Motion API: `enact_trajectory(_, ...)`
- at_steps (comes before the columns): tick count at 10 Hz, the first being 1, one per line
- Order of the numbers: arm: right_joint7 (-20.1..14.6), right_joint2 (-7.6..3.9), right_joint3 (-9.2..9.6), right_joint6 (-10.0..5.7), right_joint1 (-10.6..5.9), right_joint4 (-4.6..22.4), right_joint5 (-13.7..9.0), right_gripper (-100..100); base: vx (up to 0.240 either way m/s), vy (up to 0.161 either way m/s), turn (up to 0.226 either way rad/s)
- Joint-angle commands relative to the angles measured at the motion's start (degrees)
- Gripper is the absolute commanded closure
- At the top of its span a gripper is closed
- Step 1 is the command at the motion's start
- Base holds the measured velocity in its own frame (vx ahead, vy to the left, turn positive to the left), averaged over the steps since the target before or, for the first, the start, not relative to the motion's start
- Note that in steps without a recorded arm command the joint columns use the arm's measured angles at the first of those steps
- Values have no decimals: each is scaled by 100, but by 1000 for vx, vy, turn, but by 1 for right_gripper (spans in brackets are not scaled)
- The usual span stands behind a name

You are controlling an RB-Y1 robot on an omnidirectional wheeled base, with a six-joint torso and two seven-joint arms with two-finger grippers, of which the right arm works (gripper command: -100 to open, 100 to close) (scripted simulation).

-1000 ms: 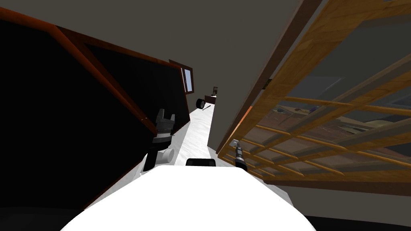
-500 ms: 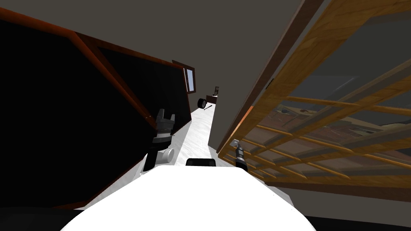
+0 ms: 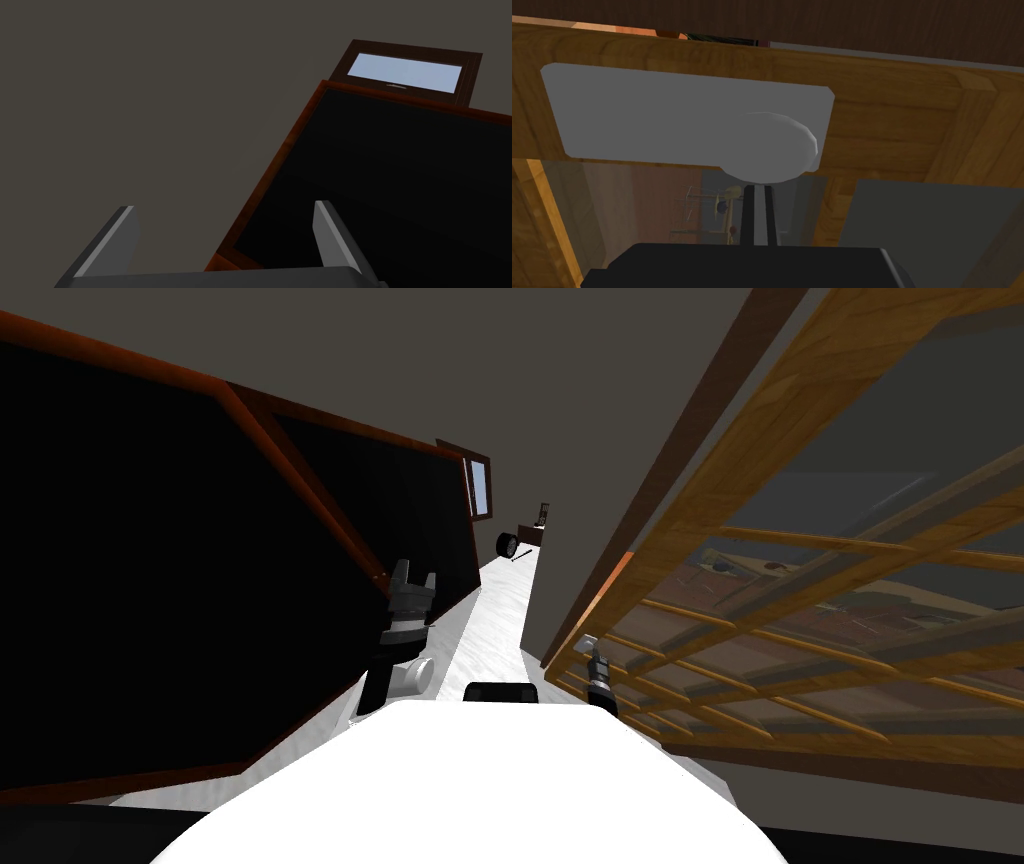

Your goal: Pull the door open

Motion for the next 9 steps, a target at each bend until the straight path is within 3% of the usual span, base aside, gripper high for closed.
enact_trajectory(1, -196, 7, 39, -2, -22, 5, -82, -100, -49, -12, 20)
enact_trajectory(9, -1391, 50, 291, -18, -166, 37, -607, -100, -47, 6, 27)
